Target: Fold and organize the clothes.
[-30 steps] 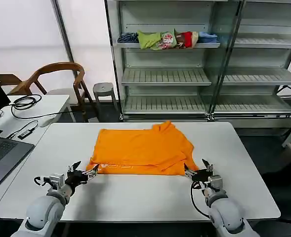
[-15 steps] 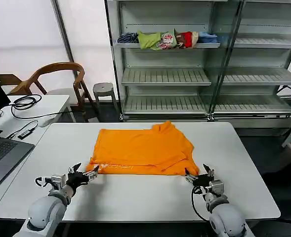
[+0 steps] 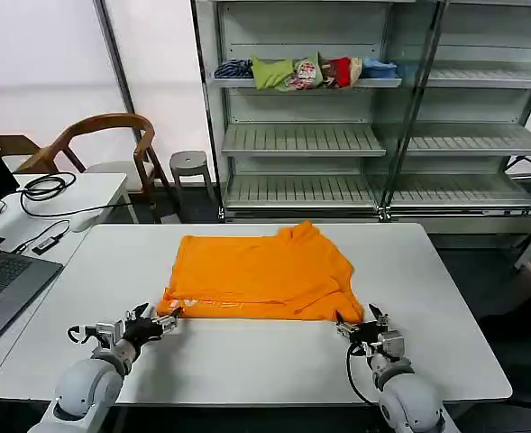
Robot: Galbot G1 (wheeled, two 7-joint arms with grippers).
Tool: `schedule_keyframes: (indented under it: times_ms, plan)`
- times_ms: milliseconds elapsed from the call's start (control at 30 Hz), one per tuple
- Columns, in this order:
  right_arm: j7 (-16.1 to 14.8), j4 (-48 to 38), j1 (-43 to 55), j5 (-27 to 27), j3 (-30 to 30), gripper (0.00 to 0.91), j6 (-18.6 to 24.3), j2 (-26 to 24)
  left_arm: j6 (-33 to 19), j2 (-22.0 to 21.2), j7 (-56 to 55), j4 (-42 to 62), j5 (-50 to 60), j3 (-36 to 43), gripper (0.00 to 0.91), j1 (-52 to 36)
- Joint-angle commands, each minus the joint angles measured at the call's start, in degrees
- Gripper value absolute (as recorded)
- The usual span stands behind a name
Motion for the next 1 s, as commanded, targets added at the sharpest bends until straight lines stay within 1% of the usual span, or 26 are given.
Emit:
schedule_keyframes:
  times_ms: [33, 500, 900, 1000]
  plan:
    - [-0.11, -0.23, -0.13, 0.08, -0.09, 0.0, -0.19, 0.07, 0.16, -0.3, 0.38, 0.54, -0.17, 0.27, 0.02, -0.03]
    - [-0.53, -0.82, 0.22, 0.25, -0.14, 0.0, 0.01, 0.25, 0.07, -0.54, 0.99, 0.55, 0.0, 0.5, 0.02, 0.07]
    - [-0.96, 0.35, -0.75, 0.06, 0.02, 0.0, 0.49, 0.25, -0.13, -0.82, 1.95, -0.53, 0.21, 0.18, 0.02, 1.33]
    - [-0.98, 1.78, -1.77, -0.1, 0.0, 0.0, 0.53, -0.03, -0.13, -0.51, 1.92, -1.62, 0.2, -0.19, 0.02, 2.44]
